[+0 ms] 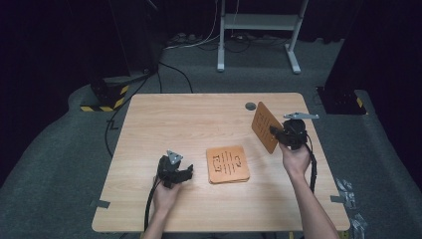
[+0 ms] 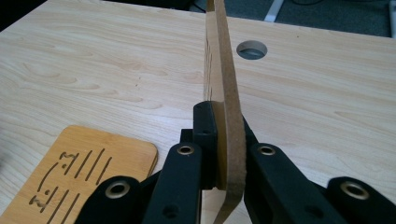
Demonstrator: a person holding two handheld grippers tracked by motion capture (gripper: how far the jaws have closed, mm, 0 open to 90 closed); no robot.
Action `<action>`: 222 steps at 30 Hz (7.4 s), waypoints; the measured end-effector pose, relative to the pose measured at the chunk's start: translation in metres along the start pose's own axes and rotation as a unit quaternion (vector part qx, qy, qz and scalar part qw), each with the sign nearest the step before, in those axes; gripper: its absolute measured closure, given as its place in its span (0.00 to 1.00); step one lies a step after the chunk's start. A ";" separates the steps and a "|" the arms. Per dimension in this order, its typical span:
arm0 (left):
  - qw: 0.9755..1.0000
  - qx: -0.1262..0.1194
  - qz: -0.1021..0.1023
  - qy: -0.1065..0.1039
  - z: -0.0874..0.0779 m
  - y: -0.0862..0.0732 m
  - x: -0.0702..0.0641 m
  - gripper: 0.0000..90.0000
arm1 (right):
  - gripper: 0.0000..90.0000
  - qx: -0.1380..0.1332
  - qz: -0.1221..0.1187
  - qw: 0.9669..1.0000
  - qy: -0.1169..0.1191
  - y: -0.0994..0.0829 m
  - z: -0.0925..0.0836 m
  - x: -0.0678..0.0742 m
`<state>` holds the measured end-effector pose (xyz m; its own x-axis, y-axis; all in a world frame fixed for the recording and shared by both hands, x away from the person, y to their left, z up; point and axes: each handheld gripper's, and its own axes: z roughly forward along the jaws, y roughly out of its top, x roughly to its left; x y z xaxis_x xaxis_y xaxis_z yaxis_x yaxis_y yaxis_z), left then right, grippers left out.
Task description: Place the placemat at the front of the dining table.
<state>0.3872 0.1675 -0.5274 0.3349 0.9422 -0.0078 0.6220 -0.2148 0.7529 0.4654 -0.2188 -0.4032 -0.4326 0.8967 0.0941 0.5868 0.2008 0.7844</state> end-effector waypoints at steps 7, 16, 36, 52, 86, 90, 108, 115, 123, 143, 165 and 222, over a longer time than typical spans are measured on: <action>1.000 0.002 0.002 0.000 0.000 0.000 0.000 0.31 | 0.96 0.008 0.011 1.000 -0.010 0.001 0.004 -0.005; 1.000 0.000 0.002 -0.003 0.000 0.000 -0.001 0.31 | 0.96 0.013 0.025 0.999 -0.029 -0.003 0.013 -0.014; 1.000 0.001 0.002 -0.002 0.000 0.000 0.000 0.31 | 0.96 0.015 0.039 0.997 -0.062 -0.014 0.031 -0.026; 1.000 0.002 0.005 -0.003 0.001 0.001 -0.001 0.30 | 0.86 0.030 0.052 0.994 -0.090 -0.025 0.040 -0.041; 1.000 0.002 0.004 -0.003 0.001 0.001 -0.001 0.30 | 0.33 0.058 0.111 0.987 -0.104 -0.059 0.046 -0.069; 1.000 0.003 0.004 -0.003 0.001 0.001 -0.001 0.30 | 0.32 0.051 0.111 0.987 -0.107 -0.061 0.048 -0.069; 1.000 0.003 0.005 -0.003 0.001 0.001 -0.001 0.30 | 0.33 0.012 0.088 0.993 -0.075 -0.059 0.034 -0.051; 1.000 0.003 0.006 -0.003 0.001 0.001 -0.001 0.30 | 0.35 0.000 0.079 0.995 -0.062 -0.056 0.026 -0.045; 1.000 0.003 0.006 -0.003 0.001 0.001 -0.001 0.30 | 0.36 -0.012 0.065 0.997 -0.042 -0.054 0.016 -0.038; 1.000 0.002 0.006 -0.005 0.001 0.001 -0.002 0.30 | 0.37 -0.022 0.055 0.998 -0.010 -0.057 -0.002 -0.036; 1.000 0.002 0.006 -0.005 0.001 0.001 -0.002 0.30 | 0.37 -0.034 0.040 0.999 0.007 -0.073 -0.025 -0.024; 1.000 0.003 0.006 -0.004 0.001 0.001 -0.002 0.30 | 0.38 -0.009 0.015 0.999 0.031 -0.141 -0.017 0.022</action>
<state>0.3877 0.1657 -0.5272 0.3487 0.9372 -0.0044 0.6215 -0.2277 0.7496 0.3615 -0.2341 -0.5011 -0.4562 0.8763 0.1547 0.5876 0.1661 0.7919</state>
